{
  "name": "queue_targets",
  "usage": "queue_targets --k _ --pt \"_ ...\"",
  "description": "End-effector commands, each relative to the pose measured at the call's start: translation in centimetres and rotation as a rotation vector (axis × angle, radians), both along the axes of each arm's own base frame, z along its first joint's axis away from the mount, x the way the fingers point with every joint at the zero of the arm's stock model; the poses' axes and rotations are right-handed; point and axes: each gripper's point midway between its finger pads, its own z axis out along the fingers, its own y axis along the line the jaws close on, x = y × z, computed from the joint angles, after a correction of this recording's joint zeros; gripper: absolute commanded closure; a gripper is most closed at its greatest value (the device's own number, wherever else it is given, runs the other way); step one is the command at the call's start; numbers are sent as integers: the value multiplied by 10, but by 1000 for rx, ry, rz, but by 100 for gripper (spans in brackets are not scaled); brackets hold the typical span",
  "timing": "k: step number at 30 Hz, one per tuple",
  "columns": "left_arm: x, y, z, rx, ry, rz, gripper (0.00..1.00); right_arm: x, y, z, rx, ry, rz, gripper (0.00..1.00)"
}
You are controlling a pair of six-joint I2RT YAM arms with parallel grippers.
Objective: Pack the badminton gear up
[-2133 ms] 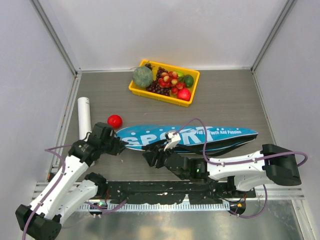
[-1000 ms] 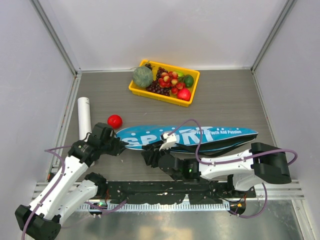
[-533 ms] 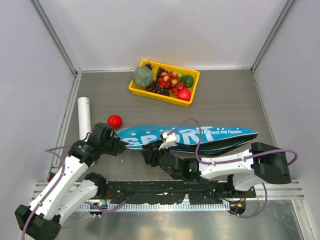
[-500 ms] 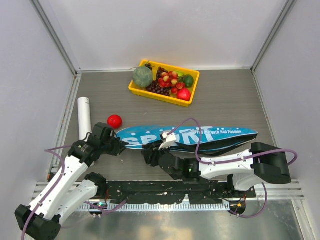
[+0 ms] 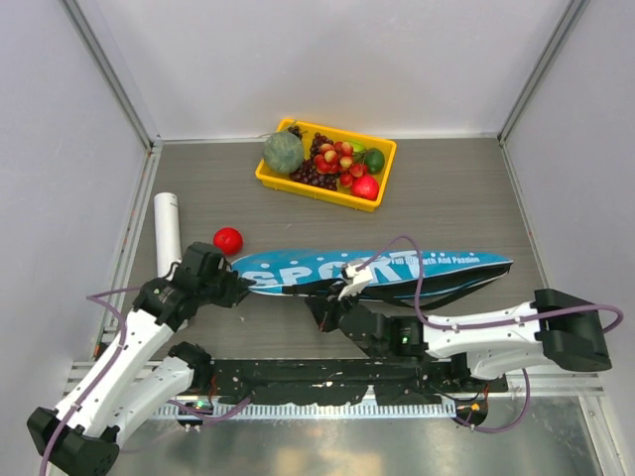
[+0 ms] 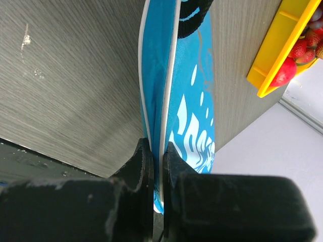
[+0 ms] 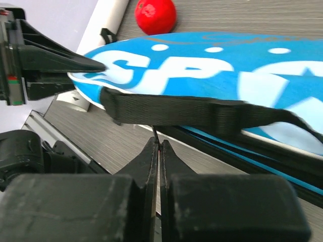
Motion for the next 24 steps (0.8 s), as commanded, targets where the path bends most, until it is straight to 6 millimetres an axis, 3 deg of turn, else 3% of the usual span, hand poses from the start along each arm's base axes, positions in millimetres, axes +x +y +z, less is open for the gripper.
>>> queue_targets --k 1,7,12,15,21,24 --pt "8 6 23 26 -74 17 100 13 -39 1 -9 -33 -105 95" --pt "14 8 34 44 -105 15 100 13 -72 -17 -42 -12 -156 95" --pt "29 23 58 138 -219 35 100 20 -124 -41 -129 54 -324 94" --pt "40 28 71 199 -276 25 100 28 -146 -37 -132 60 -414 95" --pt "60 10 89 226 -320 -77 100 43 -207 -34 -168 48 -615 95" --pt "68 11 103 250 -368 -83 100 52 -231 -29 -130 56 -706 95"
